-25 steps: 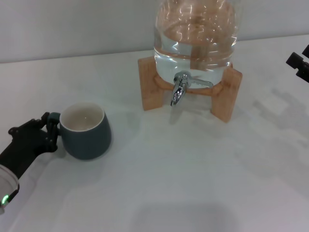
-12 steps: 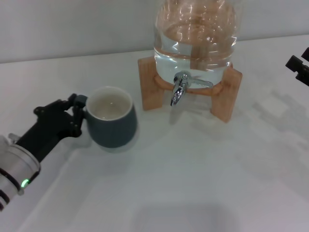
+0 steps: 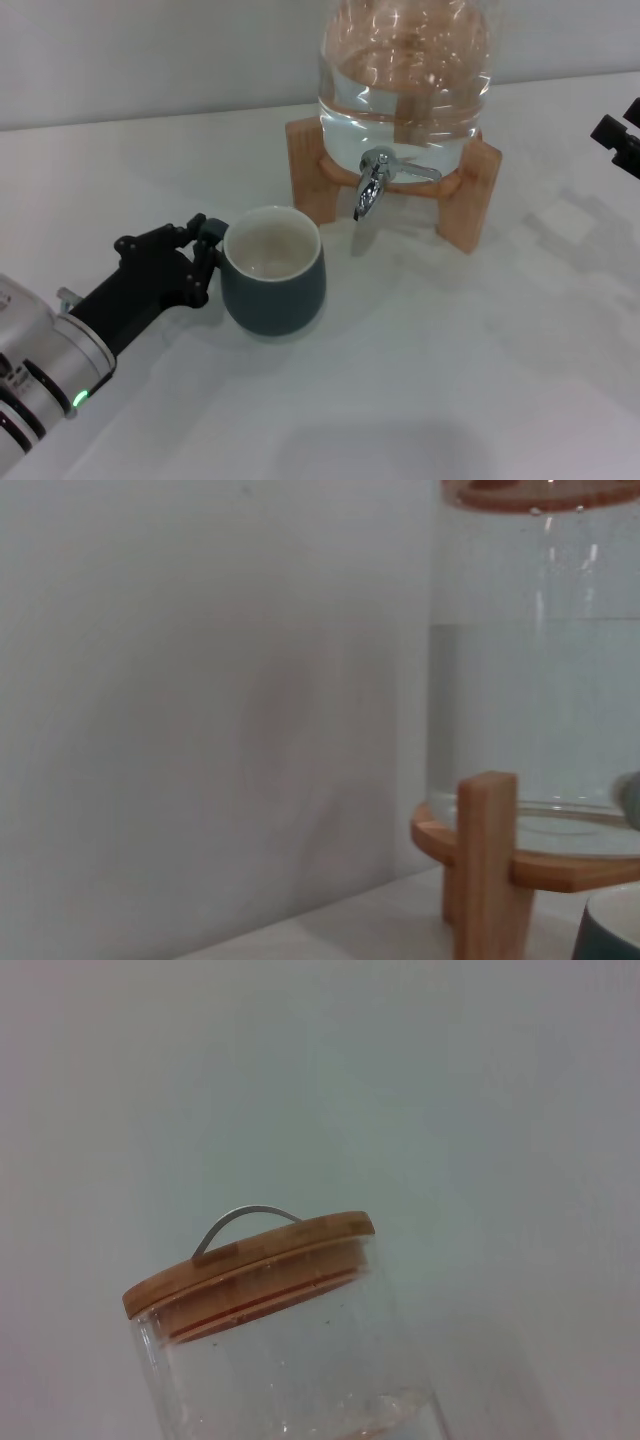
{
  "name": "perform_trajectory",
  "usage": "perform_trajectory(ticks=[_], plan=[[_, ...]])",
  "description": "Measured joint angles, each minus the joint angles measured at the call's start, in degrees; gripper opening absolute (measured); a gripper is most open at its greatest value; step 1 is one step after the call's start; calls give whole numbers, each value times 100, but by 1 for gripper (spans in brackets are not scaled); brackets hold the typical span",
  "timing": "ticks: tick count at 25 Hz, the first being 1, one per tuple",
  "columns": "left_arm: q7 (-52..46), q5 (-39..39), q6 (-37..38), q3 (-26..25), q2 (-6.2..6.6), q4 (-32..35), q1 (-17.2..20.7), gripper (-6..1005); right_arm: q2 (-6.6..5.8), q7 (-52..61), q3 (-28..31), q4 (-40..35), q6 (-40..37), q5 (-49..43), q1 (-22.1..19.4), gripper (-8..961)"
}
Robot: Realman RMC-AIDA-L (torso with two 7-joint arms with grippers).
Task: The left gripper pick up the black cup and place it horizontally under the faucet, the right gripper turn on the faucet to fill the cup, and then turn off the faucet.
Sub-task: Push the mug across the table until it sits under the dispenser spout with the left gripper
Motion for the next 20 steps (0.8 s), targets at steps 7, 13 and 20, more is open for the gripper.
perform_trajectory(ticks=[7, 13, 20], plan=[[3, 20, -339, 153, 18, -20, 68, 142, -2, 0, 0, 0, -3, 1, 10, 842], [36, 24, -384, 149, 17, -15, 79, 141, 1, 0, 0, 0, -6, 1, 17, 842], [40, -30, -7, 91, 11, 38, -54, 141, 13, 0, 0, 0, -28, 1, 37, 841]])
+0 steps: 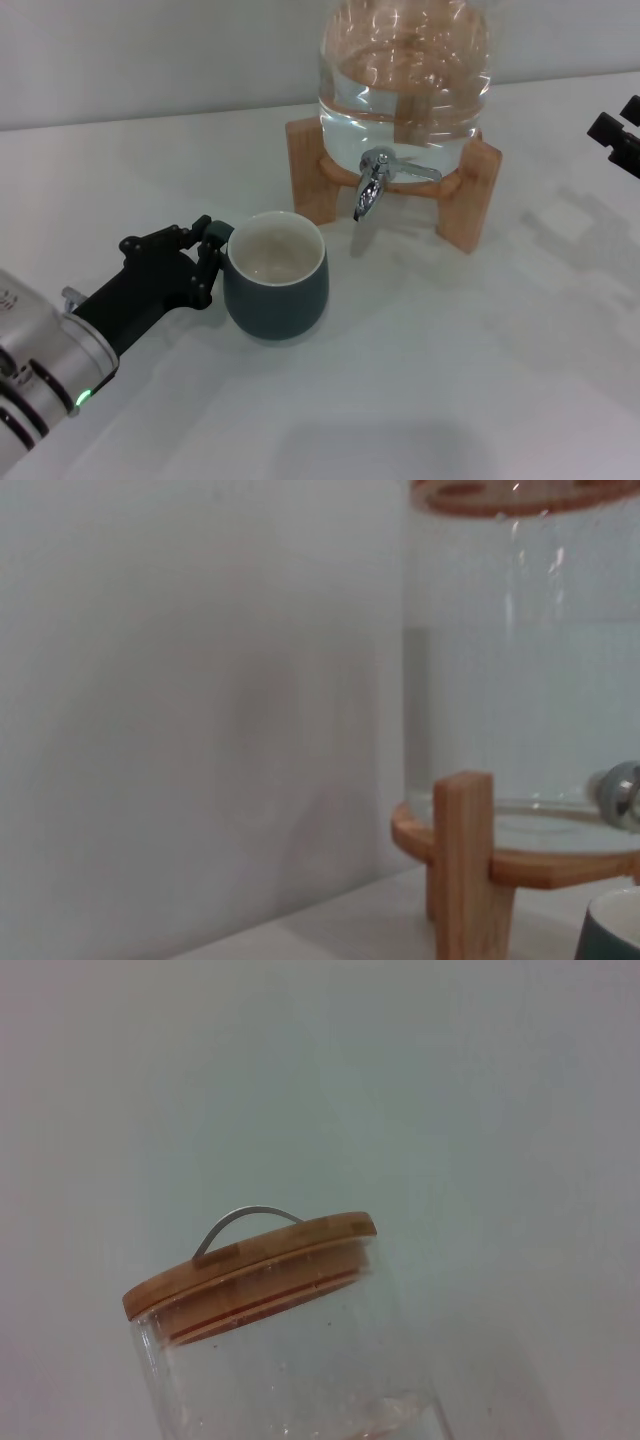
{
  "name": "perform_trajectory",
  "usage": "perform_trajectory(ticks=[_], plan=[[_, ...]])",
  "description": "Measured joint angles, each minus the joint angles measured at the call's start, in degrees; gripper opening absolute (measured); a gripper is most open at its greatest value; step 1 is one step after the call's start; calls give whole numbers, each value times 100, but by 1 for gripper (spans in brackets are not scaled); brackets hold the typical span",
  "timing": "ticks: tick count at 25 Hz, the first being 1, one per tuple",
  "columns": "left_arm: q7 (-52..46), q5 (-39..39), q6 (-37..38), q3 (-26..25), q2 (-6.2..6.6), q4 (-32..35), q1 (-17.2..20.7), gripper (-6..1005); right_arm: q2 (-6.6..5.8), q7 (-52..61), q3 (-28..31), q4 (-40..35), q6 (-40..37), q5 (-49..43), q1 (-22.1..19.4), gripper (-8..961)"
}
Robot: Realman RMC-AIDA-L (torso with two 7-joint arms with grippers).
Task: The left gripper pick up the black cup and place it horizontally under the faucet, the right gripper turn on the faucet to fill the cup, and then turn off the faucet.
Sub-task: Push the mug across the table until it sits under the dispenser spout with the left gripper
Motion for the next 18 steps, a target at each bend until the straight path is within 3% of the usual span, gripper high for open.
perform_trajectory(ticks=[18], plan=[[-12, -2, 590, 49, -61, 4, -360, 141, 2, -50, -6, 54, -4, 0, 36, 842]])
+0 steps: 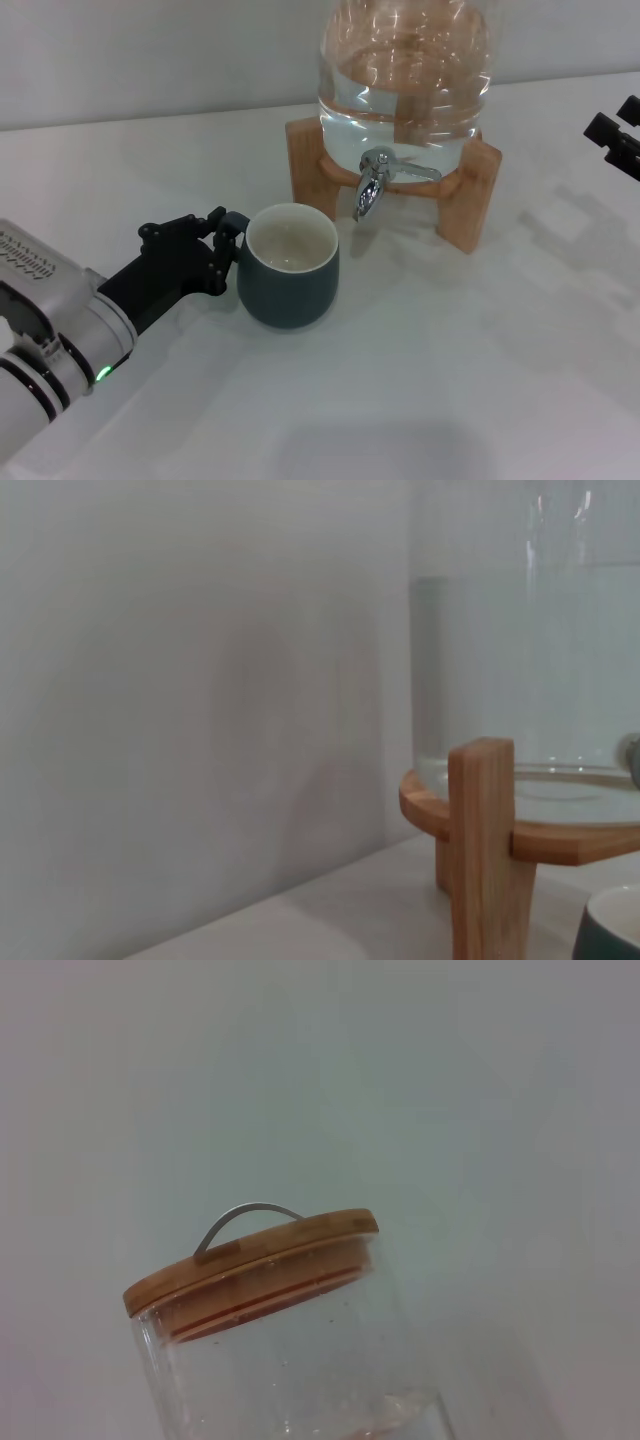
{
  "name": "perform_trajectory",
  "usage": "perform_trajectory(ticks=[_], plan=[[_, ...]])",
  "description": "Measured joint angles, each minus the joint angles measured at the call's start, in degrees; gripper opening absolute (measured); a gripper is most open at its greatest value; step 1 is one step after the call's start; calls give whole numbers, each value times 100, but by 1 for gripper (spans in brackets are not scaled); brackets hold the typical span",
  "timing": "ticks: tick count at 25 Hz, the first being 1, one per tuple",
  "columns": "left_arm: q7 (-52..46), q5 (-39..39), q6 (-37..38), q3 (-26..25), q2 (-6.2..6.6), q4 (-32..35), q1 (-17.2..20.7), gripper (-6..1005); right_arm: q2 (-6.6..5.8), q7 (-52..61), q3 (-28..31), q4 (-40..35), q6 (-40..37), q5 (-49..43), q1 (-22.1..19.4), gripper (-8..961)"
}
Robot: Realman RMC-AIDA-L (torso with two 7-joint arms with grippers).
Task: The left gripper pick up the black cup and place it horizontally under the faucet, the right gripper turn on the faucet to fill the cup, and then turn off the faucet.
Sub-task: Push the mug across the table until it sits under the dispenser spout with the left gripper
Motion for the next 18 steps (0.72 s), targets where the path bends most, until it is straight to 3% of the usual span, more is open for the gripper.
perform_trajectory(ticks=[7, 18], plan=[[-8, 0, 258, 73, -27, 2, -99, 141, 0, -3, -50, 4, 20, 0, 40, 842], [9, -424, 253, 677, -31, -56, -141, 141, 8, -3, -69, 26, 29, -9, 41, 841]])
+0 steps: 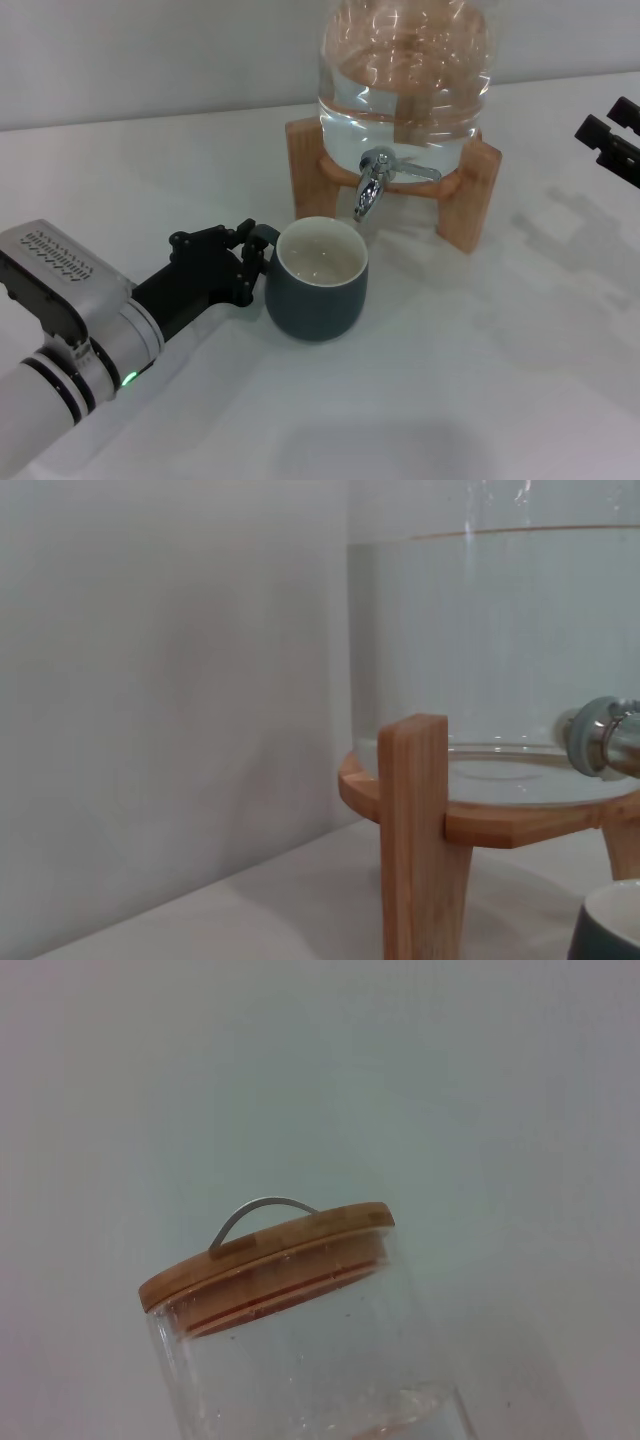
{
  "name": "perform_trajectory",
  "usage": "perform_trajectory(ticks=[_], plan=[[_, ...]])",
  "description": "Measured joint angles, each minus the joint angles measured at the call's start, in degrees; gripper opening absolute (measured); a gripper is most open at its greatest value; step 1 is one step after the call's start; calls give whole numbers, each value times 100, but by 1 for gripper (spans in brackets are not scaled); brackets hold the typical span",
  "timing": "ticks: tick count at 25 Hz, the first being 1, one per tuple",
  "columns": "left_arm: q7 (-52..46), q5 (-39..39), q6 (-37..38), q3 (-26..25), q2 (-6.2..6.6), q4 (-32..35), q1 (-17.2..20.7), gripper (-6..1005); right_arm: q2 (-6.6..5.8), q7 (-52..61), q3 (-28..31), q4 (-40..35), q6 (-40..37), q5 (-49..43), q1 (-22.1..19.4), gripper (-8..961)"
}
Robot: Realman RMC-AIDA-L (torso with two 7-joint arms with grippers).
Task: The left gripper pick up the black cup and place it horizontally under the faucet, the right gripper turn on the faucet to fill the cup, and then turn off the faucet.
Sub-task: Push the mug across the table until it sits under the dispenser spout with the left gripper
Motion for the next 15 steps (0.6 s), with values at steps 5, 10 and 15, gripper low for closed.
perform_trajectory(ticks=[5, 10, 15], plan=[[2, -11, -9, 9, 3, -4, 25, 141, 1, 0, -41, 17, 0, -1, 8, 841], [14, -217, 7, -26, 23, 42, -82, 141, 1, 0, -56, 41, 0, -1, 28, 841], [22, -304, 161, -23, 29, 60, -241, 141, 1, 0, -60, 53, 0, 0, 31, 841]])
